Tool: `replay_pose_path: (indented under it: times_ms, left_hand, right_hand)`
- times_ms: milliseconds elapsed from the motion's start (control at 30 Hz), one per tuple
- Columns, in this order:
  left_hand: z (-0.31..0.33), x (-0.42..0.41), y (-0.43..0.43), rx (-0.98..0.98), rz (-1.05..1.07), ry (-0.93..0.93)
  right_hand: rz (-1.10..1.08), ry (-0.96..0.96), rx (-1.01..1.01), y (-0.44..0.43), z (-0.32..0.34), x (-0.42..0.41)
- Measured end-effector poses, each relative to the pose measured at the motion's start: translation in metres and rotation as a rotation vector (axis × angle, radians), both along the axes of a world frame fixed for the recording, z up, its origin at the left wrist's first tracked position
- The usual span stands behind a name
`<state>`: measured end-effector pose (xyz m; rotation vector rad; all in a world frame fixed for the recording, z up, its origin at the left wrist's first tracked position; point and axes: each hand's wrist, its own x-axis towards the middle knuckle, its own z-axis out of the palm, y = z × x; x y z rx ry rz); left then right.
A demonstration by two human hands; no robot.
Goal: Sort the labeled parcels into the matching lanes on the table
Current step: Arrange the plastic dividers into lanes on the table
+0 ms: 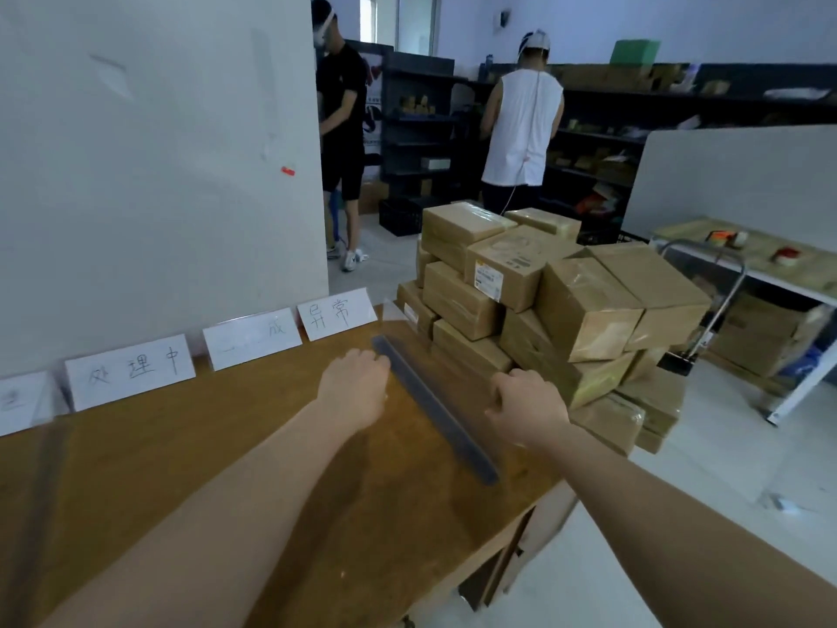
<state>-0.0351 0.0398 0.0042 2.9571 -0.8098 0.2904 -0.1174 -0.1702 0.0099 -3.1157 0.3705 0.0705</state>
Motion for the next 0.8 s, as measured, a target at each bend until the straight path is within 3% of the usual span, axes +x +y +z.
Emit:
replay_pose_path:
  times_ms: [600,800]
  left_hand:
    - [-0.061,0.105,-0.084,0.136,-0.119,0.167]
    - [-0.073,0.113,-0.1,0.129,-0.136,0.185]
  right_hand:
    - [-0.117,0.189,0.156,-0.043,-0.061,0.103]
    - [-0.085,0.187,0.089,-0.054,-0.069,0.117]
